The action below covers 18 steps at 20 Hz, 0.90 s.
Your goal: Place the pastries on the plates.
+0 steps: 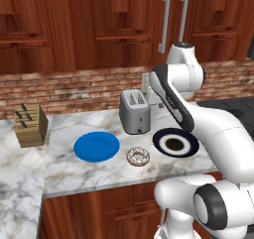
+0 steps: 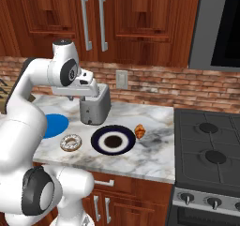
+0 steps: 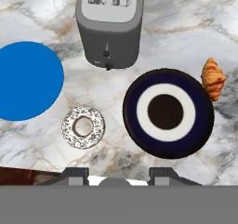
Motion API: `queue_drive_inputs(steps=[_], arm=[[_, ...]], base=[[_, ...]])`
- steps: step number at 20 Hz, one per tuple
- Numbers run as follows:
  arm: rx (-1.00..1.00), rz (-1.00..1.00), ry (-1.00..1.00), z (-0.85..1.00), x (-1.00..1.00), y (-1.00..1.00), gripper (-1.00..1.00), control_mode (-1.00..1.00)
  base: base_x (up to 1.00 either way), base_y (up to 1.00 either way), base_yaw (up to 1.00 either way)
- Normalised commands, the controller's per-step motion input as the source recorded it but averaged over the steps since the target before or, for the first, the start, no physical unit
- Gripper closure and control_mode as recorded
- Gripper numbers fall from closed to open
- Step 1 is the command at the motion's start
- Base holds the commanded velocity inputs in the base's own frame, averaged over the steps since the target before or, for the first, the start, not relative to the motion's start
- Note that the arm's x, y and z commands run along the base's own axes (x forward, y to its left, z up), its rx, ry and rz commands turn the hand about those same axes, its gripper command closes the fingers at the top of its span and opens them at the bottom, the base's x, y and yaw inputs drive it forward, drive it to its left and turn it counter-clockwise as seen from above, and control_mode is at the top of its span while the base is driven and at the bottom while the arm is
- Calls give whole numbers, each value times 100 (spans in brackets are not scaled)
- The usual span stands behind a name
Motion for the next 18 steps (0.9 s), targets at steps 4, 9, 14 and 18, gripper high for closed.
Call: queue_drive_inputs(steps=[4, 9, 14, 18], arm=[[0, -1, 3, -14, -1, 0, -100, -100], [0, -11, 4, -46, -1, 0, -100, -100], [0, -13, 5, -27, 0, 11, -100, -100], [0, -28, 14, -19, 0, 10, -100, -100]], base=[[0, 0, 0], [0, 0, 0], [0, 0, 0], [0, 0, 0]])
